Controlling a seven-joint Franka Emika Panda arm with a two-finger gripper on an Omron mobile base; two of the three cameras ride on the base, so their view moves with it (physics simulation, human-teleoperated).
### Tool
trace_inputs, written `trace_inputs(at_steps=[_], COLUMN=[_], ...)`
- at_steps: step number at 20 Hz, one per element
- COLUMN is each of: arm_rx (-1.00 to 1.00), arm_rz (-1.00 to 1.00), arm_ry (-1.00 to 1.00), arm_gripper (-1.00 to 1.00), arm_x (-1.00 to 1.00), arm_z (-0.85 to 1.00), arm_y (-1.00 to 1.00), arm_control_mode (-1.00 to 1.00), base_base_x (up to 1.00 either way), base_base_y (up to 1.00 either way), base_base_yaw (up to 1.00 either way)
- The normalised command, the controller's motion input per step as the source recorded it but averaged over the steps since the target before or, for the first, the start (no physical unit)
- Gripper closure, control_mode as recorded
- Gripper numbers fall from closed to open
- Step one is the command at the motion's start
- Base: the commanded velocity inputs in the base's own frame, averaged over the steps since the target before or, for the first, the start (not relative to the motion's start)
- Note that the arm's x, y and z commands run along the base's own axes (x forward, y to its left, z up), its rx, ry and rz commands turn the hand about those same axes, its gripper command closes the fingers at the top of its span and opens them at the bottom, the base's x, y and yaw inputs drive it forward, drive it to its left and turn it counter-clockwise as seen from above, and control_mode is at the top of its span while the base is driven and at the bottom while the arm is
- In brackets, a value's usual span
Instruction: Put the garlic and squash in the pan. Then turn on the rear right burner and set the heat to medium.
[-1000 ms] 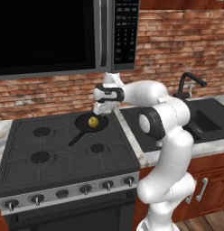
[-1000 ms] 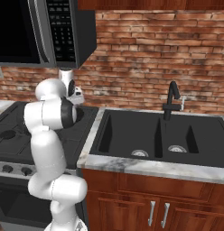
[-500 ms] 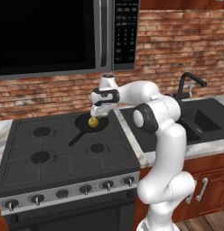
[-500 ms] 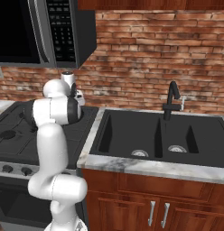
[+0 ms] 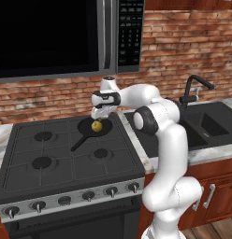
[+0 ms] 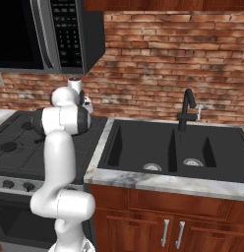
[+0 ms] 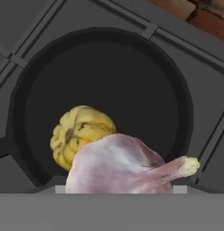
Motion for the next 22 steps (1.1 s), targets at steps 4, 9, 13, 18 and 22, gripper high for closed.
trace_inputs(at_steps=[4,9,13,18,22], arm_rx=[0.00,0.00,0.00,0.00,0.00], arm_rz=[0.00,0.00,0.00,0.00,0.00], arm_ry=[0.00,0.00,0.00,0.00,0.00], arm_gripper=[1.00,1.00,1.00,1.00,-1.00], arm_x=[0.19,0.03,0.00,0.00,0.00], arm_z=[-0.36,-0.40,-0.31,-0.01,0.00], arm_y=[0.00,0.00,0.01,0.02,0.00], arm_control_mode=[-1.00,-1.00,-1.00,-1.00,-1.00], base_base_x=[0.00,0.00,0.00,0.00,0.00], base_base_y=[0.00,0.00,0.00,0.00,0.00], base_base_yaw=[0.00,0.00,0.00,0.00,0.00])
